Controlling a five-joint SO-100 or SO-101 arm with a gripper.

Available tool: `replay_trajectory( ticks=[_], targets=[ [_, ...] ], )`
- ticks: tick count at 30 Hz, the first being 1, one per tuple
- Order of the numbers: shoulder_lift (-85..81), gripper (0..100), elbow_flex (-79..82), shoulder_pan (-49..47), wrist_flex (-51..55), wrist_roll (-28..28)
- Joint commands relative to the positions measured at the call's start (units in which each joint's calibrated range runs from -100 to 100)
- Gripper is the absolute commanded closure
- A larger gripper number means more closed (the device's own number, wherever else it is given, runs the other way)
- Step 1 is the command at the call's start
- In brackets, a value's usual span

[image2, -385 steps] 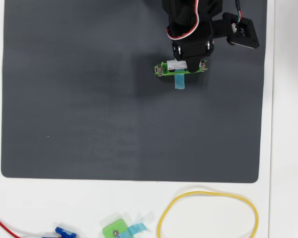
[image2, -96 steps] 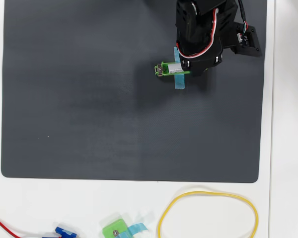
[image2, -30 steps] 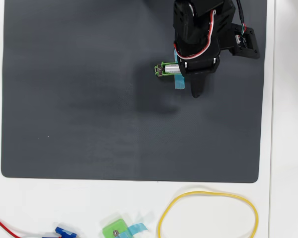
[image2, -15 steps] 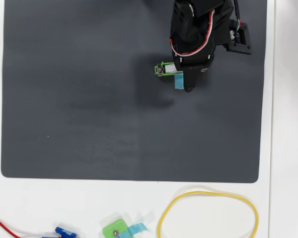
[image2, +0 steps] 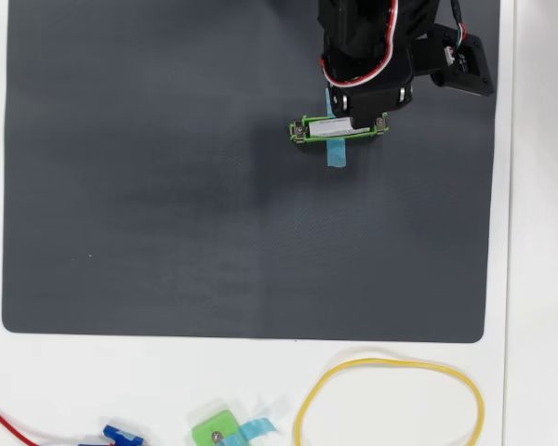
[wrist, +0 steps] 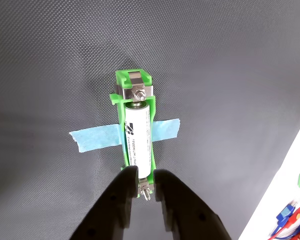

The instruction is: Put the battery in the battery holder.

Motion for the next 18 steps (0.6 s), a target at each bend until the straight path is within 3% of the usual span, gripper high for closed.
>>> replay_trajectory(
  ticks=[1, 18],
  targets=[
    [-1.38, 100, -1.33, 0.83, 0.09, 0.3],
    [7.74, 100, -2.12, -0.2, -0.87, 3.84]
  ],
)
